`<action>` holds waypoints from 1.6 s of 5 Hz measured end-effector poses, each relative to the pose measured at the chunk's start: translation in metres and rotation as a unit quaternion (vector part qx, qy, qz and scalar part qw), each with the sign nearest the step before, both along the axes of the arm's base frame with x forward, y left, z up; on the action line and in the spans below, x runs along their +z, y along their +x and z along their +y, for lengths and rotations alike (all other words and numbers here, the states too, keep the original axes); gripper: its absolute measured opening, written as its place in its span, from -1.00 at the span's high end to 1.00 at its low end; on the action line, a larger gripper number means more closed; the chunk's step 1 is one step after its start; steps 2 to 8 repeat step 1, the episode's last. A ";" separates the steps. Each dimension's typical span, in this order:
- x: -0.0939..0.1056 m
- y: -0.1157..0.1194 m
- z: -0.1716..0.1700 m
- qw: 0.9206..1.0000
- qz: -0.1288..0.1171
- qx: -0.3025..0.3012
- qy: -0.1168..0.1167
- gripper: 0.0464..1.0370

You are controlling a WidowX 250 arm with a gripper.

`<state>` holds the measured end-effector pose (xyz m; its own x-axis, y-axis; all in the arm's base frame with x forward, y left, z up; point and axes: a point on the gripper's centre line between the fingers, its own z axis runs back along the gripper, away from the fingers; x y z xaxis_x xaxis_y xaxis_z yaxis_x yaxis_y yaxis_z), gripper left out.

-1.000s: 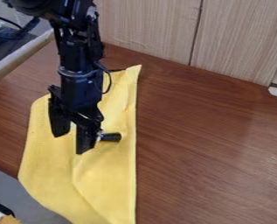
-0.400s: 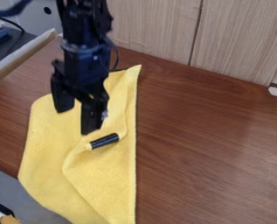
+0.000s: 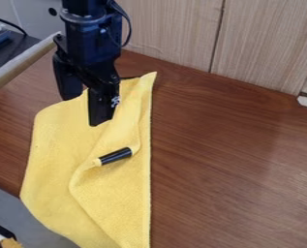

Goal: Fold the cloth from the top right to the bottom left

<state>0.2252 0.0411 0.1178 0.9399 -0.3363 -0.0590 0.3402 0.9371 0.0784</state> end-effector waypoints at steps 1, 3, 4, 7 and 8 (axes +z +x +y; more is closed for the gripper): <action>0.004 0.004 -0.003 1.000 -0.006 -0.022 -0.009 -0.93; 0.004 0.004 -0.003 1.000 -0.006 -0.022 -0.009 -0.93; 0.004 0.004 -0.003 1.000 -0.006 -0.022 -0.009 -0.93; 0.004 0.004 -0.003 1.000 -0.006 -0.022 -0.009 -0.93; 0.004 0.004 -0.003 1.000 -0.006 -0.022 -0.009 -0.93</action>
